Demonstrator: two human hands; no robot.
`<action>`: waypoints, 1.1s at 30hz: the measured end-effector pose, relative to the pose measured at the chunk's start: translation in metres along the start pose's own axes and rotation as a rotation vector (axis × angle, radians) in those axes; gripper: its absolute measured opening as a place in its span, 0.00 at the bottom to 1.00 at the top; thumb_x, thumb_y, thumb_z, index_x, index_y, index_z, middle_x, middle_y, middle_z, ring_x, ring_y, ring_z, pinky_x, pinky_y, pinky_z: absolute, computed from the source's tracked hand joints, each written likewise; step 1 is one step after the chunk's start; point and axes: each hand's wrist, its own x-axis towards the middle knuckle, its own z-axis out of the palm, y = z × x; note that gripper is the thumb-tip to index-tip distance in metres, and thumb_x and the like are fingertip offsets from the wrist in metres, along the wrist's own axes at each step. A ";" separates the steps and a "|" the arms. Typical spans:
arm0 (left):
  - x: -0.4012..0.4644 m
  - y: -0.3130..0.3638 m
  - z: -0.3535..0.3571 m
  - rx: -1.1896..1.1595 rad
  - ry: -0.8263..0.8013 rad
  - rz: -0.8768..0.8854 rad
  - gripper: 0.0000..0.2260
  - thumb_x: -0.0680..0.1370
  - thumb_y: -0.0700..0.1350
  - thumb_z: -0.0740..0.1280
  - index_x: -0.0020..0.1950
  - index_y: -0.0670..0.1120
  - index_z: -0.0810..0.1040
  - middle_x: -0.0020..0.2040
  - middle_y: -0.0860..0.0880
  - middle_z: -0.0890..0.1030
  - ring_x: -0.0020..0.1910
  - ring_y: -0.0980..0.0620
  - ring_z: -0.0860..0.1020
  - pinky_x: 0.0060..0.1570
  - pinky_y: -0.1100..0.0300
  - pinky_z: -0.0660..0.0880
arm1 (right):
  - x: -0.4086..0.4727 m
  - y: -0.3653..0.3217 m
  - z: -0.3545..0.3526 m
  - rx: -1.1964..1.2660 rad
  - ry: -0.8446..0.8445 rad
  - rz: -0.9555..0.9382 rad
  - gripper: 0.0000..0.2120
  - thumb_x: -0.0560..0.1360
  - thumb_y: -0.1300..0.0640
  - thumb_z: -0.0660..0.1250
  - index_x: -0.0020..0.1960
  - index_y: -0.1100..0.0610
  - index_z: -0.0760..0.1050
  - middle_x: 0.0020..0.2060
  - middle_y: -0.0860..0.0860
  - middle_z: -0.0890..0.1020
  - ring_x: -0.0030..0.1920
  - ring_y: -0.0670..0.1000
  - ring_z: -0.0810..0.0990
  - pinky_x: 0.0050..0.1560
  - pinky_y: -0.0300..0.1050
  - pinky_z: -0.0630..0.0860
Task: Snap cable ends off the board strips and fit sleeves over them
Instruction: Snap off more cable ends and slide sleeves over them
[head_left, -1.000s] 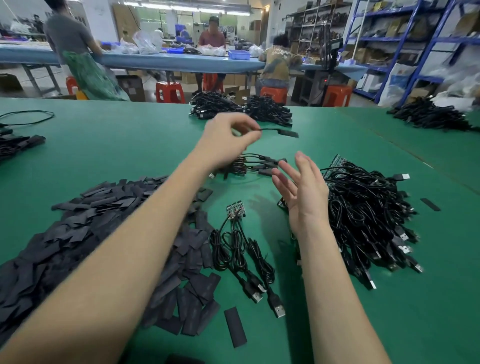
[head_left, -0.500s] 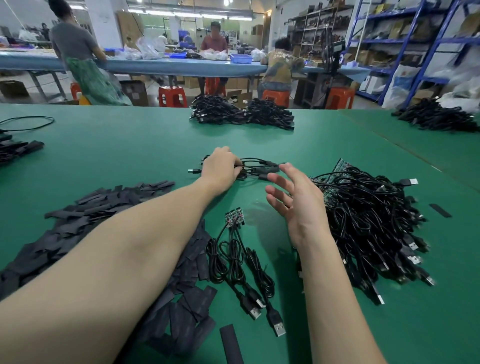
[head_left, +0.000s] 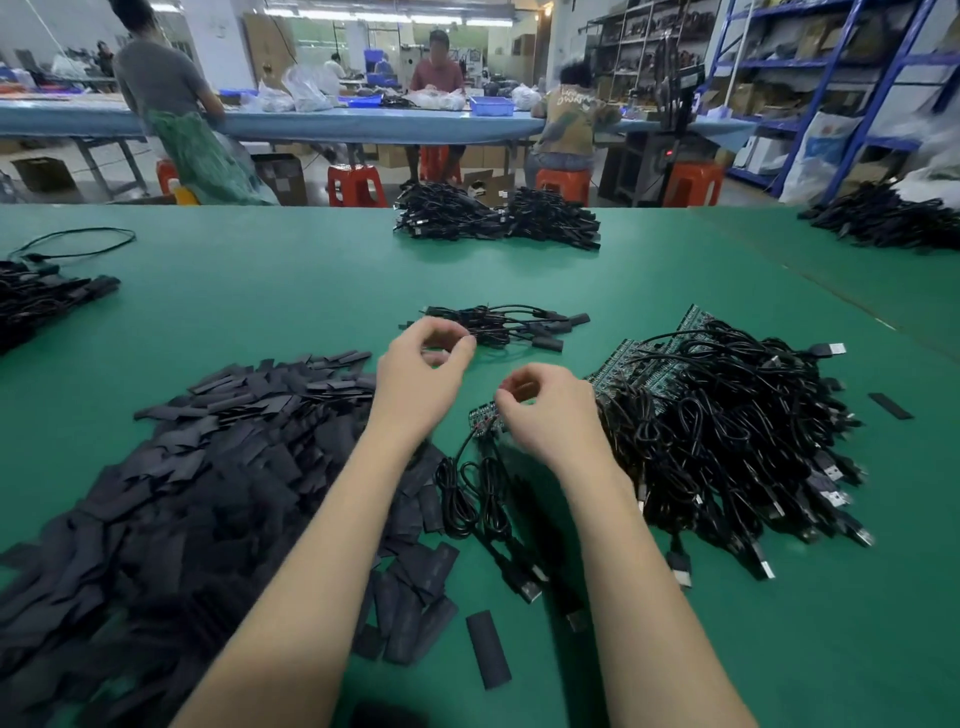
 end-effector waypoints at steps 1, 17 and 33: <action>-0.010 0.000 -0.004 -0.027 -0.001 -0.023 0.01 0.78 0.46 0.71 0.47 0.52 0.82 0.41 0.59 0.83 0.32 0.67 0.76 0.36 0.75 0.69 | -0.002 0.001 0.006 -0.048 -0.002 0.017 0.06 0.75 0.50 0.69 0.48 0.51 0.82 0.46 0.51 0.86 0.50 0.52 0.83 0.56 0.46 0.78; -0.024 0.011 -0.007 -0.831 -0.232 -0.416 0.03 0.78 0.38 0.70 0.50 0.45 0.79 0.40 0.50 0.85 0.38 0.57 0.83 0.42 0.66 0.79 | -0.007 -0.002 -0.025 1.058 -0.327 0.277 0.15 0.66 0.61 0.78 0.52 0.57 0.82 0.40 0.52 0.86 0.37 0.49 0.84 0.44 0.40 0.83; -0.031 0.017 -0.016 -0.882 -0.405 -0.459 0.11 0.70 0.42 0.74 0.51 0.44 0.82 0.43 0.50 0.85 0.38 0.56 0.82 0.38 0.66 0.78 | -0.011 -0.013 -0.018 1.261 -0.413 0.357 0.02 0.65 0.61 0.76 0.37 0.57 0.87 0.38 0.52 0.85 0.33 0.45 0.82 0.35 0.35 0.80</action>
